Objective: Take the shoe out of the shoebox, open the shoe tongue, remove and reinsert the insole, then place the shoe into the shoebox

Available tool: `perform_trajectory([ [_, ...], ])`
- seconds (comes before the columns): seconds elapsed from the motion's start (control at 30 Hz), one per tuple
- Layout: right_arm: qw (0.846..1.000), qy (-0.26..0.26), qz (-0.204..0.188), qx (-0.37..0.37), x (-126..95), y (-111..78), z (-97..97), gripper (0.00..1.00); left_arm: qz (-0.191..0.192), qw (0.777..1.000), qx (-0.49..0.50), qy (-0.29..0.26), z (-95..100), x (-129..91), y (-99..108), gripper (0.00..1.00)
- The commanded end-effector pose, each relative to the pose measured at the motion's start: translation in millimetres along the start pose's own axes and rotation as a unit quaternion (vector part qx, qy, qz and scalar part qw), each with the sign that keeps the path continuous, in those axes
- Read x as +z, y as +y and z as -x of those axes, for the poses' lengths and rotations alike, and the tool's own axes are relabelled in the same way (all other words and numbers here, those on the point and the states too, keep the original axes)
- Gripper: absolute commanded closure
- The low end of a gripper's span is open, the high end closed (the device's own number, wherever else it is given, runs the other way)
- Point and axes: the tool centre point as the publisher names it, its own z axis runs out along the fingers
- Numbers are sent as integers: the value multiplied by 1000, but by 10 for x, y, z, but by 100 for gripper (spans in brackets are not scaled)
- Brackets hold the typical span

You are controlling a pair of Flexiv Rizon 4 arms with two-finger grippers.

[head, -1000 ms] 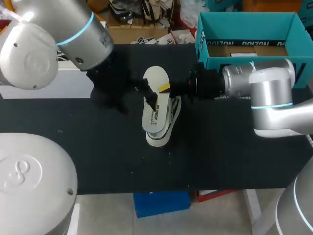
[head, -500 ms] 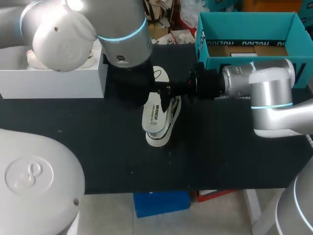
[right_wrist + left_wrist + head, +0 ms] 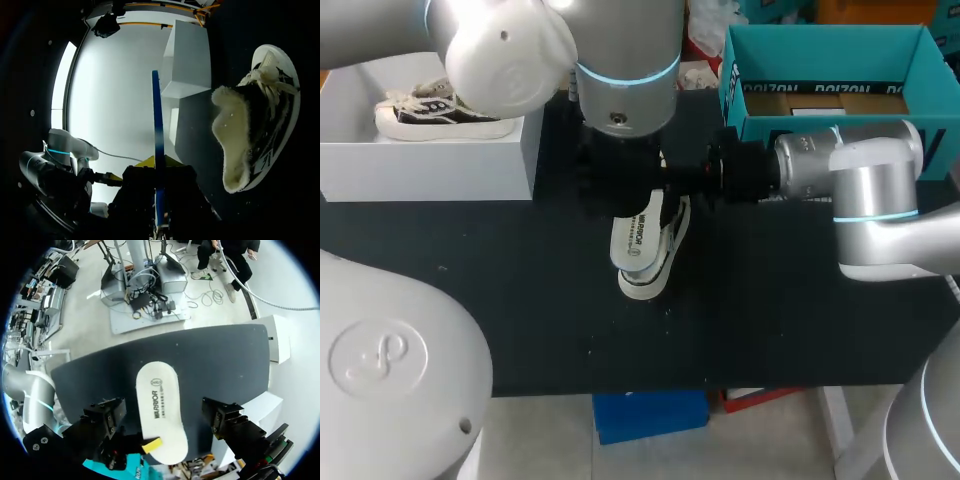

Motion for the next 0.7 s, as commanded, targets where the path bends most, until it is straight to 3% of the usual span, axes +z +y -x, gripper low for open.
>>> perform_trajectory([
  [0.03, 1000, -2, 0, 0, 3, -4, -4, 100, 0, 1000, 3, 24, 32, -11, 150, 0],
  [0.7, 1000, -2, 0, 0, 3, -4, -4, 100, 16, 1000, -20, 11, -120, 73, 1095, 0],
])
